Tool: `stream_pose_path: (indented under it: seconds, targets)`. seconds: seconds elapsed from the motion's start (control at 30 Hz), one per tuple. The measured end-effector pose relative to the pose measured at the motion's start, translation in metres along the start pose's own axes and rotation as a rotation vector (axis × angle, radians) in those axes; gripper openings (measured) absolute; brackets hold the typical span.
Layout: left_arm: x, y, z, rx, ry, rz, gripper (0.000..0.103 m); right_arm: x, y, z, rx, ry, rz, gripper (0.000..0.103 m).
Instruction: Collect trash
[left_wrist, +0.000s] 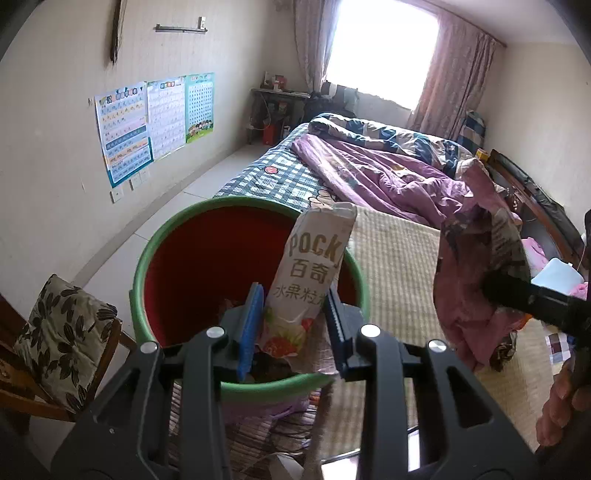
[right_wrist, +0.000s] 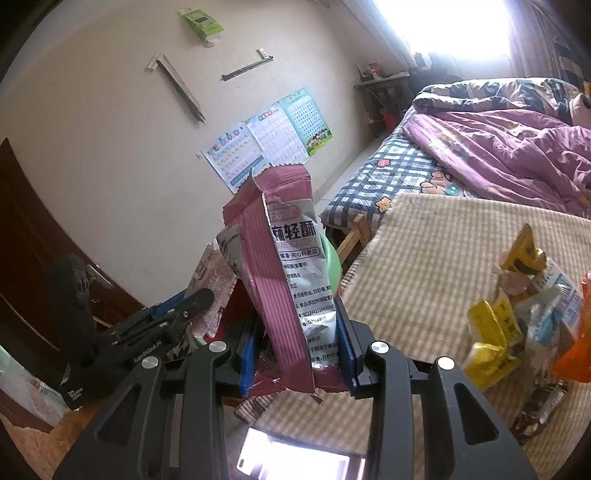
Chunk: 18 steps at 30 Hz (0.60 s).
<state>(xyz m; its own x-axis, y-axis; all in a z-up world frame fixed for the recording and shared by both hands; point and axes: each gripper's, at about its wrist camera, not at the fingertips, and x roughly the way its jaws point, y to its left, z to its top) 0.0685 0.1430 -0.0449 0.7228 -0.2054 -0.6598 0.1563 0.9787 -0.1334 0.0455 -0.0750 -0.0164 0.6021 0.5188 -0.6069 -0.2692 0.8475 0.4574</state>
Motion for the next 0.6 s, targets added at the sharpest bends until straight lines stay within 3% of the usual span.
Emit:
stream_pose_path:
  seconds: [0.6]
  targets:
    - [0.02, 0.034, 0.007, -0.007, 0.031, -0.002, 0.032, 0.043, 0.023, 0.015, 0.023, 0.008, -0.022, 0.036]
